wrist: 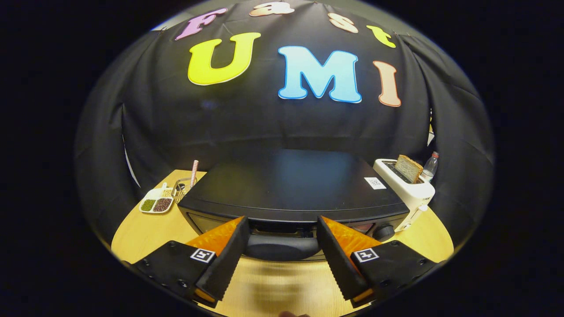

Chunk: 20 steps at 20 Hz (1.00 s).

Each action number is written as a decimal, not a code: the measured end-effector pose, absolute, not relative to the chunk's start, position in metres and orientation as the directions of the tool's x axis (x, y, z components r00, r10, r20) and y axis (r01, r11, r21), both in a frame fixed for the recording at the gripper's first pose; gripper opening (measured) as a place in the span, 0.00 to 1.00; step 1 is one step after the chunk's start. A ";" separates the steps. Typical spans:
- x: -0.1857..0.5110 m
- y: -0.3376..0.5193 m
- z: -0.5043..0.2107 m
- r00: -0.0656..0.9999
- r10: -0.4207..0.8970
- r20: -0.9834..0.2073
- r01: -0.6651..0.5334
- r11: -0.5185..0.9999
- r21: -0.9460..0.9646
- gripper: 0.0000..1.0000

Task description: Open the toaster oven, put the food inside, and close the toaster oven door.

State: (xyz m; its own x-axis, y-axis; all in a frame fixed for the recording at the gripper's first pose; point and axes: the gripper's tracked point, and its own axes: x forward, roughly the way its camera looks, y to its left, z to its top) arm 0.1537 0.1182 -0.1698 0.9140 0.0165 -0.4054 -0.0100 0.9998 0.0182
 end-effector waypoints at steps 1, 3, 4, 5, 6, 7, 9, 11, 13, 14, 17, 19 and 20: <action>0.155 0.118 -0.172 0.911 0.017 -0.412 -0.005 1.000 0.030 0.98; 0.154 0.119 -0.173 0.906 0.025 -0.423 -0.016 1.000 0.025 0.98; 0.154 0.119 -0.173 0.904 0.030 -0.427 -0.023 1.000 0.021 0.98; 0.153 0.119 -0.175 0.901 0.036 -0.433 -0.028 0.999 0.025 0.98; 0.153 0.119 -0.176 0.896 0.043 -0.442 -0.033 0.999 0.030 0.98; 0.153 0.119 -0.176 0.889 0.051 -0.455 -0.042 0.999 0.031 0.98; 0.148 0.121 -0.178 0.877 0.063 -0.477 -0.046 0.998 0.046 0.98; 0.144 0.121 -0.178 0.868 0.064 -0.493 -0.045 0.998 0.050 0.98; 0.137 0.121 -0.180 0.856 0.062 -0.514 -0.041 0.998 0.053 0.98; 0.133 0.121 -0.181 0.847 0.059 -0.528 -0.035 0.998 0.056 0.98; 0.122 0.122 -0.184 0.828 0.051 -0.558 -0.023 0.998 0.057 0.98; 0.119 0.122 -0.186 0.825 0.050 -0.563 -0.024 0.998 0.054 0.98; 0.118 0.122 -0.186 0.825 0.050 -0.563 -0.024 0.998 0.054 0.97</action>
